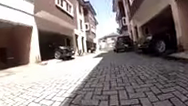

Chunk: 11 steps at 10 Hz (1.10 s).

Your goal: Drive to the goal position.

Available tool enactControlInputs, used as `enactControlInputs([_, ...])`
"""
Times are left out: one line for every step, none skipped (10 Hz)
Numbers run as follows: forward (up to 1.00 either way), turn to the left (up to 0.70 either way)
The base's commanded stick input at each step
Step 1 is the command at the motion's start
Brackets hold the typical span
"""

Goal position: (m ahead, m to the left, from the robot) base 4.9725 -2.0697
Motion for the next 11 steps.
enactControlInputs([0.50, -0.23])
enactControlInputs([0.50, 0.00])
enactControlInputs([0.50, 0.00])
enactControlInputs([0.50, 0.00])
enactControlInputs([0.50, 0.00])
enactControlInputs([0.50, 0.00])
enactControlInputs([0.50, 0.00])
enactControlInputs([0.50, 0.00])
enactControlInputs([0.50, 0.00])
enactControlInputs([0.50, 0.00])
enactControlInputs([0.50, 0.00])
